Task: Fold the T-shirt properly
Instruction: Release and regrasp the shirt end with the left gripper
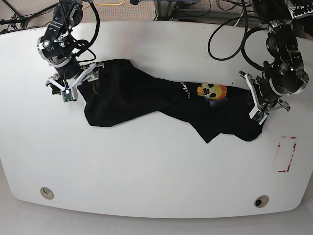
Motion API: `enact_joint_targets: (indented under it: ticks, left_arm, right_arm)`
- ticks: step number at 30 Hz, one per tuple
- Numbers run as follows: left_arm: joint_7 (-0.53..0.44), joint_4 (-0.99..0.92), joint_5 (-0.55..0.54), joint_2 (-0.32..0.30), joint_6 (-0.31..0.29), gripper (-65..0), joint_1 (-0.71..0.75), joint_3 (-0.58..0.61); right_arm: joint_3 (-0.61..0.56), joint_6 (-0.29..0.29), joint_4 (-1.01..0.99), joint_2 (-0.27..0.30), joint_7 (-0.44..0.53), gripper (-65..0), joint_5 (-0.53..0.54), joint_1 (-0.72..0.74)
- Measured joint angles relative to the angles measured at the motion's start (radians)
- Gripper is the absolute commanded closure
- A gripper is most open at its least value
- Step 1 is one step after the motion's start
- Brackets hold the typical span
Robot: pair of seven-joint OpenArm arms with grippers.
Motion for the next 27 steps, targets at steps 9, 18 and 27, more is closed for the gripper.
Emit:
enact_joint_targets:
  ticks: [9,18,27]
  left_arm:
    - [-0.005,0.0,0.003,-0.015,0.0,-6.7,0.037,0.01]
    - [-0.001,-0.026,0.015,-0.024,0.0,-27.1,0.041,0.021]
    - [-0.003,-0.048,0.018,-0.026,0.0,-23.1,0.029,0.026]
  right_arm:
    - [0.019,0.0,-0.009,-0.008,-0.011,-46.8,-0.006,0.008]
    - [0.018,0.0,0.003,-0.04,-0.014,-46.6,-0.005,0.005]
    - [0.016,0.0,0.005,-0.052,-0.029,-46.7,-0.004,0.005]
